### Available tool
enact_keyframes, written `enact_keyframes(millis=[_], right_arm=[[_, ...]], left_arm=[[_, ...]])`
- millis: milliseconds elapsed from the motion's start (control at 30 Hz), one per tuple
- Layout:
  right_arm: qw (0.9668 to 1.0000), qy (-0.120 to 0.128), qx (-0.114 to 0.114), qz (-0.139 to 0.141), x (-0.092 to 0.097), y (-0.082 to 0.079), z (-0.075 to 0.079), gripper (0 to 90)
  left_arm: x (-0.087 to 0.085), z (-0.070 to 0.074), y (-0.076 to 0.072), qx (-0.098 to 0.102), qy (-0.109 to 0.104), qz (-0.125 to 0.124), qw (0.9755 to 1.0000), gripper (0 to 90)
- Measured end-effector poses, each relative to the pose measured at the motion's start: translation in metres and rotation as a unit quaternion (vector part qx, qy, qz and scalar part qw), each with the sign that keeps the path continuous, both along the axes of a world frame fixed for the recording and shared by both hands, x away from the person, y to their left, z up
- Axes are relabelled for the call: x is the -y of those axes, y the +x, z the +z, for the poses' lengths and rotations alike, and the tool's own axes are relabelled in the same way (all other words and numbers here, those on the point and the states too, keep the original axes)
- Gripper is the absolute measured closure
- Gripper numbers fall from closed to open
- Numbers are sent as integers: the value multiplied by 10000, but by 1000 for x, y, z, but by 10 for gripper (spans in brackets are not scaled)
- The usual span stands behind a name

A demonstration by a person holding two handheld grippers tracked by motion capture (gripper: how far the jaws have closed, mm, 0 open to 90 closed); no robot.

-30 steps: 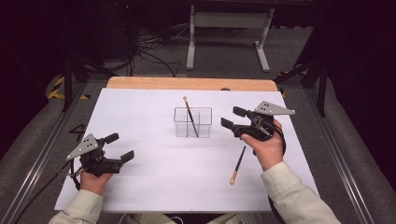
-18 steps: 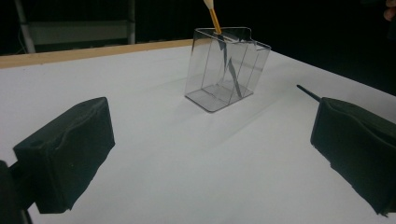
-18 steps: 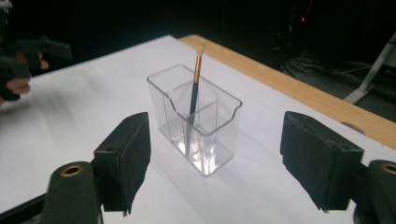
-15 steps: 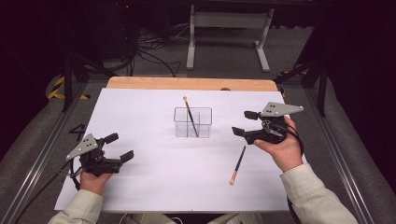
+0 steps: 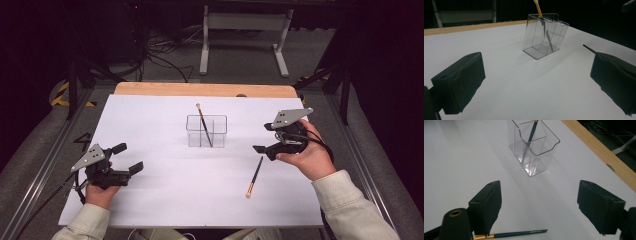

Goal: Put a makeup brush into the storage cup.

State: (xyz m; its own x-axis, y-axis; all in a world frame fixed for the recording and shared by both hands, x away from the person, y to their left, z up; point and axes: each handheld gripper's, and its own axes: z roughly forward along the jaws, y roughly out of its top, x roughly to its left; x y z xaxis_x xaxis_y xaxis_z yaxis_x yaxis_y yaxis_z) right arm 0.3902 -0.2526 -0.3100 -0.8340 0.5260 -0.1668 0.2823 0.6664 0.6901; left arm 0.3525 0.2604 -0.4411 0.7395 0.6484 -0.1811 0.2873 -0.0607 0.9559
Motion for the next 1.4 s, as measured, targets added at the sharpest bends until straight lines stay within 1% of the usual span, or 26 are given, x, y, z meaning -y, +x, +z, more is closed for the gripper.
enact_keyframes(millis=[100,133,200,300,367,533,600,633,700,900,967,1067,1133,1167,1200,1233,1267,1333,1367,1400], right_arm=[[9999,-137,-33,74,-2,1,0,201],[9997,-224,-68,105,-3,1,1,200],[9996,-259,-72,130,-4,1,1,200],[9987,-439,-92,230,-6,1,3,194],[9975,-612,-154,325,-7,1,3,193],[9946,-890,-146,520,-12,0,4,193],[9924,-1046,-182,619,-14,0,5,183],[9906,-1144,-225,709,-16,0,5,182],[9882,-1272,-258,810,-19,0,5,177],[9834,-1525,-270,943,-24,0,5,169],[9813,-1630,-277,986,-25,0,5,169],[9768,-1803,-317,1116,-28,-1,5,169],[9751,-1869,-333,1148,-30,-2,5,168],[9735,-1925,-341,1190,-30,-2,5,168],[9729,-1948,-330,1201,-31,-2,5,166],[9708,-2019,-342,1248,-32,-2,4,165],[9701,-2051,-369,1241,-32,-2,4,165],[9670,-2144,-357,1327,-33,-1,2,165],[9667,-2156,-396,1319,-34,-2,1,165],[9657,-2201,-407,1317,-35,-2,0,166]], left_arm=[[0,0,0,-7,0,1,10000,1],[0,0,0,-12,-2,4,10000,1],[0,0,0,-3,-9,0,10000,1],[-1,-1,-1,-9,5,3,10000,1],[-1,0,-1,-7,26,-1,10000,1],[-2,0,-3,-10,36,8,10000,1],[-2,0,-3,-2,36,21,10000,1],[-2,0,-3,6,36,22,10000,1],[-2,0,-3,0,37,8,10000,1],[-3,-1,-3,-1,26,13,10000,1],[-3,-1,-3,-4,26,-1,10000,1],[-2,-1,-3,-11,25,-2,10000,1],[-2,-1,-3,-8,29,4,10000,1],[-2,-1,-3,-9,25,5,10000,1],[-2,-1,-3,-13,24,5,10000,1],[-2,-1,-3,-13,23,-5,10000,1],[-2,-1,-3,-16,23,-7,10000,1],[-1,-1,-3,-22,39,-26,10000,1],[-1,-1,-3,-21,49,-40,10000,1],[-1,-1,-3,-19,53,-41,10000,1]])
